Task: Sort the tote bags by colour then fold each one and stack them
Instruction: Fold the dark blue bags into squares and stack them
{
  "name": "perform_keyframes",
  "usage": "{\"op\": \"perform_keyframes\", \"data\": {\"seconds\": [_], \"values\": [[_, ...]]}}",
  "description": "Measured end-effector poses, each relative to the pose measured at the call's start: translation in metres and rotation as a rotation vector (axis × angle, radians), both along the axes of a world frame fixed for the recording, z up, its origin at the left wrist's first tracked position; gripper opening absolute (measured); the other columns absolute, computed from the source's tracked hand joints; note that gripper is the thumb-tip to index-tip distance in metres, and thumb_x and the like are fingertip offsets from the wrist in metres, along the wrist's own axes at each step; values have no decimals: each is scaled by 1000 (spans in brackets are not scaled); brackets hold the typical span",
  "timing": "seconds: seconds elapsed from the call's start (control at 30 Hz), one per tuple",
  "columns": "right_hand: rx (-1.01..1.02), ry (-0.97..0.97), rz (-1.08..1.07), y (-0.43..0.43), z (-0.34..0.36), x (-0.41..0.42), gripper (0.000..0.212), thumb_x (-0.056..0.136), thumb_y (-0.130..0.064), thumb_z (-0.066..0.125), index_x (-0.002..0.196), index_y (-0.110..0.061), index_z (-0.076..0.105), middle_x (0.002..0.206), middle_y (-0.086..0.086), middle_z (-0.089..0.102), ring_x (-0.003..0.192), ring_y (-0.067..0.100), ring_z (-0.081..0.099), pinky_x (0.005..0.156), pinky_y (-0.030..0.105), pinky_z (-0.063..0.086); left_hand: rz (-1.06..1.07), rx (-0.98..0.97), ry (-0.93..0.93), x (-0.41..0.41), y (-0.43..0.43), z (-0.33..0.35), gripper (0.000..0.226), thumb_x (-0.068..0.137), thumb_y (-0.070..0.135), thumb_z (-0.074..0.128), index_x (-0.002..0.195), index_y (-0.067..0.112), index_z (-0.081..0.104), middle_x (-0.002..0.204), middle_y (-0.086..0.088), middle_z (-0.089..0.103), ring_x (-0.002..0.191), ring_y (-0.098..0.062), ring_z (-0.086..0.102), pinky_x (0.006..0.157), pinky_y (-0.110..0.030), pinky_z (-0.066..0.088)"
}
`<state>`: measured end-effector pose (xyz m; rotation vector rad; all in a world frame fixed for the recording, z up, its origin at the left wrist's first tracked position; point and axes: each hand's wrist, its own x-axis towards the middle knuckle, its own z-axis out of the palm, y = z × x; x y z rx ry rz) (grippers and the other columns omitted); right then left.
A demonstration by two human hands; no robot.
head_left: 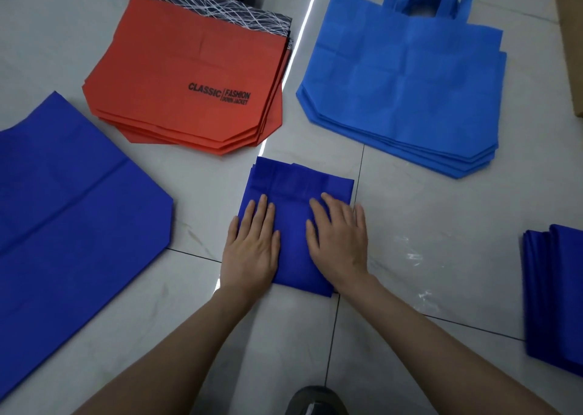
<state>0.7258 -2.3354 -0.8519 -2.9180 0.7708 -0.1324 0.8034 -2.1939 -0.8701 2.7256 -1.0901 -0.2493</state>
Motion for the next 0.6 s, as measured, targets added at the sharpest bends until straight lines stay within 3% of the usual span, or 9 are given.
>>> {"op": "perform_keyframes", "data": {"seconds": [0.07,0.13,0.23,0.3,0.43,0.53,0.6], "values": [[-51,-19,28,-20,7,22,46,93,-37,37,132,-17,53,133,12,52,119,30,50,108,49,31,-25,20,-12,3,2,0,54,98,36,18,146,12,27,153,-3,24,141,-19,20,114,-35,8],[-38,82,61,-41,14,40,49,95,-43,37,138,-20,45,135,12,46,119,31,45,105,45,32,-85,30,-20,10,5,1,53,99,37,18,146,12,24,153,-2,21,141,-18,21,115,-34,8],[12,172,37,-49,8,43,48,97,-46,33,133,-16,46,113,11,51,96,26,50,76,35,40,-214,28,1,30,10,4,54,99,42,8,146,16,16,153,2,13,142,-17,16,113,-31,0],[-1,125,-67,-40,7,31,48,97,-46,31,127,-14,49,104,12,51,85,25,50,63,33,35,-295,26,-66,41,9,9,54,100,39,10,145,15,28,152,-2,25,140,-22,26,113,-37,4],[59,149,-268,-17,0,9,43,98,-42,33,128,-13,44,105,11,49,85,24,53,55,31,37,-286,6,-135,23,-15,28,51,90,29,27,129,11,55,146,-8,41,135,-26,38,110,-49,15],[15,31,-308,-9,-5,1,42,95,-36,36,123,-12,55,93,14,54,74,27,55,50,31,37,-310,-3,-3,-12,-33,24,52,96,36,22,142,20,37,153,3,25,141,-21,26,112,-46,6],[-19,19,-325,-11,-9,-2,50,93,-39,28,132,-18,51,105,12,58,82,26,55,63,35,44,-262,24,24,-12,-32,13,54,96,45,16,148,30,19,155,10,10,144,-18,12,113,-47,-4]]}}
